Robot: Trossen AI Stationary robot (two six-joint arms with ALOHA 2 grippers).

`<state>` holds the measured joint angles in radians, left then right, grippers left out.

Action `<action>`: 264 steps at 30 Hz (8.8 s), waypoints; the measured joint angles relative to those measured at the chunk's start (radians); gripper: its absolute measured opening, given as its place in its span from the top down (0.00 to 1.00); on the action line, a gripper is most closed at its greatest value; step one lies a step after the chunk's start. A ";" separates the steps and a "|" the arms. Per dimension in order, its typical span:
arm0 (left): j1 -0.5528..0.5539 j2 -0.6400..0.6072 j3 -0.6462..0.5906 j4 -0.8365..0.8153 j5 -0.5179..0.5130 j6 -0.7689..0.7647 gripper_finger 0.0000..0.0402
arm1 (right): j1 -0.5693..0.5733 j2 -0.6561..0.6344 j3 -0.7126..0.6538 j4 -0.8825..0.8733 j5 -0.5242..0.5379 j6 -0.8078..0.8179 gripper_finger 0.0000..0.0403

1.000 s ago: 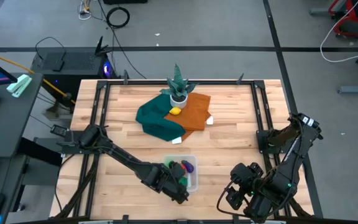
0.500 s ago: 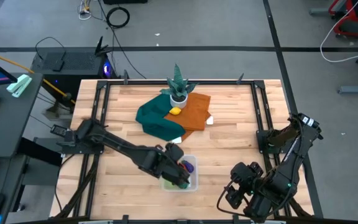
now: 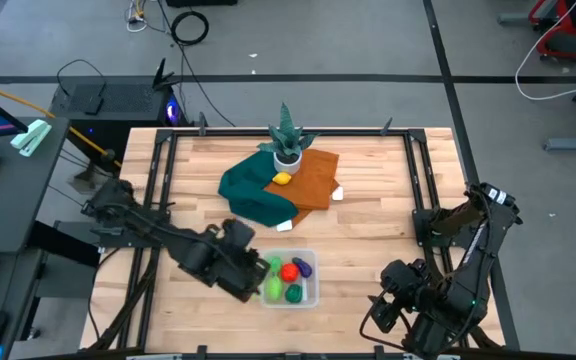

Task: Pick and placing Produce into tupperware
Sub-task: Put the yellow lemon into the transparent bin

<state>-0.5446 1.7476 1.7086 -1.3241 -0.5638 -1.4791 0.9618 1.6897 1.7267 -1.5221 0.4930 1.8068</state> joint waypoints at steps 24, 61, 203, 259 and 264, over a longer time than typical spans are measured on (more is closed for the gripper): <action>-0.119 -0.260 -0.374 -0.014 -0.133 -0.275 0.65 | -0.125 0.000 -0.033 -0.017 0.104 -0.039 0.23; -0.164 -0.474 -0.374 -0.247 -0.211 -0.102 0.73 | -0.620 0.000 -0.255 0.577 0.077 -0.490 0.23; 0.631 0.205 -0.374 0.754 -0.035 1.195 0.02 | 0.033 0.000 -0.256 0.039 -0.132 0.433 0.23; 0.733 0.282 -0.375 0.874 0.011 1.188 0.01 | 0.020 0.000 -0.256 0.106 -0.123 0.415 0.23; 0.734 0.282 -0.375 0.882 0.012 1.188 0.01 | 0.013 0.000 -0.256 0.106 -0.115 0.403 0.23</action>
<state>0.1890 2.0293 1.3338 -0.4417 -0.5518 -0.2914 0.9752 1.6897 1.4712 -1.4159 0.3782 2.2100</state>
